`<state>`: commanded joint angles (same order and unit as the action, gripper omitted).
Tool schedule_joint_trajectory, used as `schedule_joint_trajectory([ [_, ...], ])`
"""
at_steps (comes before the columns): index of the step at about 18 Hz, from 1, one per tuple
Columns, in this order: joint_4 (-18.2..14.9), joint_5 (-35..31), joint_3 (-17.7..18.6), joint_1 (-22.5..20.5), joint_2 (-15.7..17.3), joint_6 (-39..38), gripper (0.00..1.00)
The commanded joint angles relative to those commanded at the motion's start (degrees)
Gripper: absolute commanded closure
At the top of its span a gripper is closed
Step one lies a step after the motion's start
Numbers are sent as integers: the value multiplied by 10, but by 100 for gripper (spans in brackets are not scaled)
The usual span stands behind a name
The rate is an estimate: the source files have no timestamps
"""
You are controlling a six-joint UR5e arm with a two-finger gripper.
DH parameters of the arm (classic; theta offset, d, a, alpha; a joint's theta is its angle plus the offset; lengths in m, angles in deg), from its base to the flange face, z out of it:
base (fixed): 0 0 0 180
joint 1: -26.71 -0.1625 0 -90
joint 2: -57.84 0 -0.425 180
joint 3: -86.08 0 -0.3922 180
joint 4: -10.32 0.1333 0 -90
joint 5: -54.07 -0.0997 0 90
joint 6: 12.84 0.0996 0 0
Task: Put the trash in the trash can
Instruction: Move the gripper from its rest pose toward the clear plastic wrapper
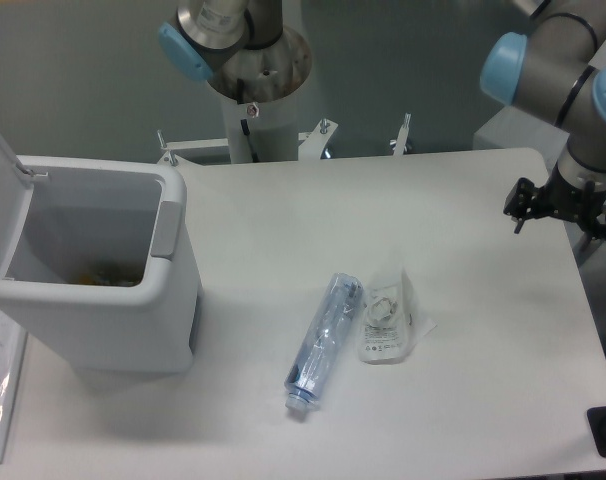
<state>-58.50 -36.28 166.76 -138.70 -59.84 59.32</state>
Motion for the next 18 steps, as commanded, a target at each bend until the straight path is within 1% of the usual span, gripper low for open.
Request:
schedule_joint_trajectory([
  [4,1,-2,30,2,-4,-10,0],
  [6,18,0,46,3,-3,-29,0],
  [7,42,0,53,15,-4,-43,0],
  [9,104,-1,63,39,-14,-63,0],
  [10,125,-1,68,47,-17,-72,0],
  [15,128,2,84,76,-17,-91,0],
  [18,127,2,102,87,-12,-99,0],
])
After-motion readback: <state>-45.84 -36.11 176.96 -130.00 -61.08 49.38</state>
